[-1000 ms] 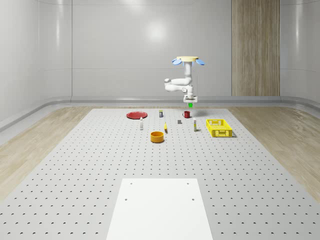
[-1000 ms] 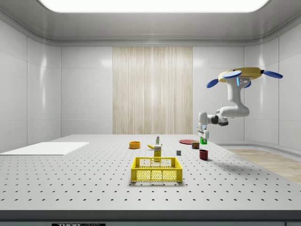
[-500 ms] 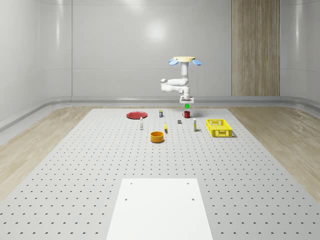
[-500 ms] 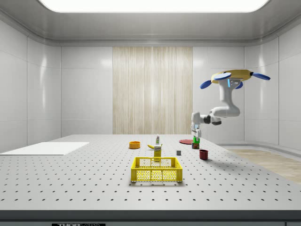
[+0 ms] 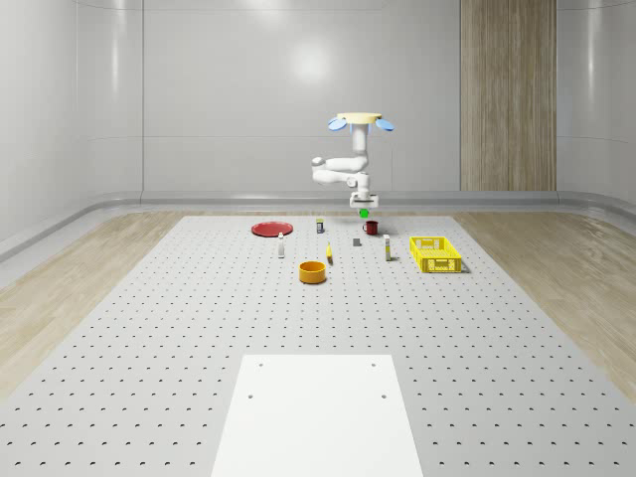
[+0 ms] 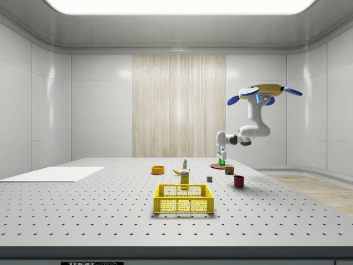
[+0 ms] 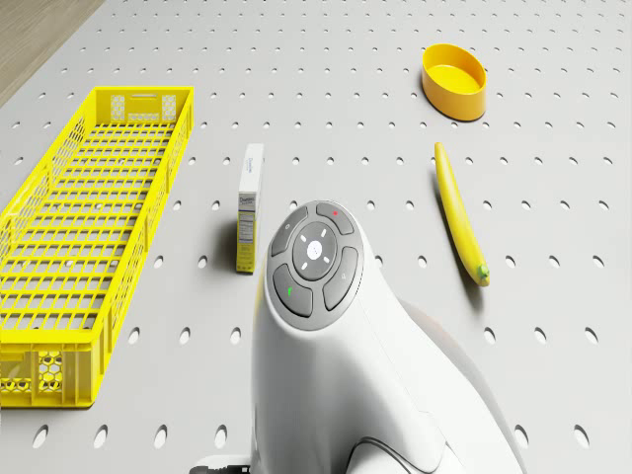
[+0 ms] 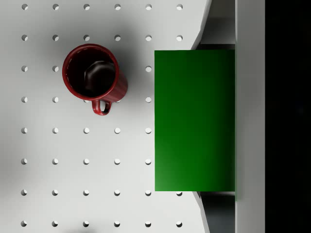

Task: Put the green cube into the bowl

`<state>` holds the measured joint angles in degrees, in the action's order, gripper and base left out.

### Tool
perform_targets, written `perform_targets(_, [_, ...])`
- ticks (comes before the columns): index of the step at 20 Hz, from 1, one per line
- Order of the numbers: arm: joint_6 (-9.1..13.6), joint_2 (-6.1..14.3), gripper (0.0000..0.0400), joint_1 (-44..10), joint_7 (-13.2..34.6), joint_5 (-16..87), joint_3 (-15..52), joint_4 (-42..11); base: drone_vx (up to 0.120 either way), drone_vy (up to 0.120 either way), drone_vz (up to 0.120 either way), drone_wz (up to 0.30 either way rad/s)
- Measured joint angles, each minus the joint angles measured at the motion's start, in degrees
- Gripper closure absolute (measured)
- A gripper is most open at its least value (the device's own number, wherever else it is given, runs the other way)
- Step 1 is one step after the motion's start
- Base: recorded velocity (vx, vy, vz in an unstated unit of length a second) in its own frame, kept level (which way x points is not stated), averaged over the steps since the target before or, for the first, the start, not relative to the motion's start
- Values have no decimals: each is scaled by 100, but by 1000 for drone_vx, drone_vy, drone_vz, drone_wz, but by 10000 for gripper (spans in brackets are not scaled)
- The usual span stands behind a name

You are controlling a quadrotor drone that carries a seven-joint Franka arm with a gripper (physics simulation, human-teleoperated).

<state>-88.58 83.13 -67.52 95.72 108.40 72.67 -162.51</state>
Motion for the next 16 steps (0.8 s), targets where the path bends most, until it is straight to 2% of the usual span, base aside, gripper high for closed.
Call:
perform_targets(6, [-39, 42, 149, -14, 11, -18, 7, 3, 120, -120, 0, 0])
perform_targets(9, [-57, 61, 149, -20, 16, -27, 10, 4, 53, -120, 0, 0])
perform_targets(16, [-97, 104, 149, -35, 27, -46, 17, 6, 120, -120, 0, 0])
